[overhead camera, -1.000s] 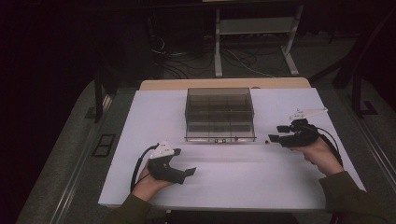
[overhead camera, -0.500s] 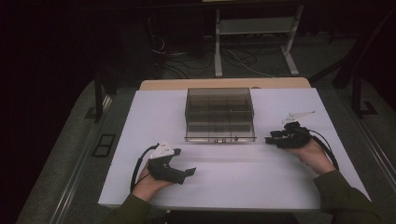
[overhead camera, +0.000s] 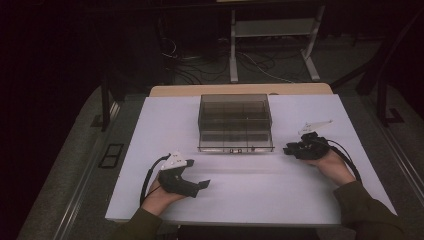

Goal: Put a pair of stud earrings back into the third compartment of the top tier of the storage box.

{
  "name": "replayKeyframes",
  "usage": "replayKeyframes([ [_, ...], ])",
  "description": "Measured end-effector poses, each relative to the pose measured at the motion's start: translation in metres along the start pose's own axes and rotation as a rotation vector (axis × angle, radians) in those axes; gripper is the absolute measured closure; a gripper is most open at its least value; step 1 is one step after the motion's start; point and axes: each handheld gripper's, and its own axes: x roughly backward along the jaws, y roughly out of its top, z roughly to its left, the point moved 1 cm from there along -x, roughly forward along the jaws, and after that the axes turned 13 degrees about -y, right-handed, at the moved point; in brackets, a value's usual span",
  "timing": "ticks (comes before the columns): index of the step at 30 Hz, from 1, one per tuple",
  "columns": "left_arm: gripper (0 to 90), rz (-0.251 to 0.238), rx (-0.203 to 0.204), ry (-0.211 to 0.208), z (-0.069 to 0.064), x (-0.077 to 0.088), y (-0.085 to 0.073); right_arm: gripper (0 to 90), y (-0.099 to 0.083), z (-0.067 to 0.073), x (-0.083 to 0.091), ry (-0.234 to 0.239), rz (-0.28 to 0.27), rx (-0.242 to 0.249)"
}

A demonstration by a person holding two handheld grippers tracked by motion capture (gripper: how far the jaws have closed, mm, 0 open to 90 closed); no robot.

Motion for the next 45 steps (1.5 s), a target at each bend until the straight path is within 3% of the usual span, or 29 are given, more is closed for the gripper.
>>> replayKeyframes([
  [15, 5.6, -0.002, 0.001, -0.002, 0.0001, 0.0003, -0.0001, 75.7, -0.0024, 0.0019, -0.0093, 0.002, 0.024, 0.031],
  [24, 5.6, 0.002, 0.000, -0.002, -0.0001, -0.0003, 0.0000, 77.6, -0.0044, 0.0025, -0.0097, -0.007, 0.007, 0.044],
  [45, 5.6, -0.004, 0.001, -0.005, -0.0004, 0.0005, 0.0006, 79.1, -0.0039, 0.0016, -0.0083, -0.008, 0.016, 0.033],
])
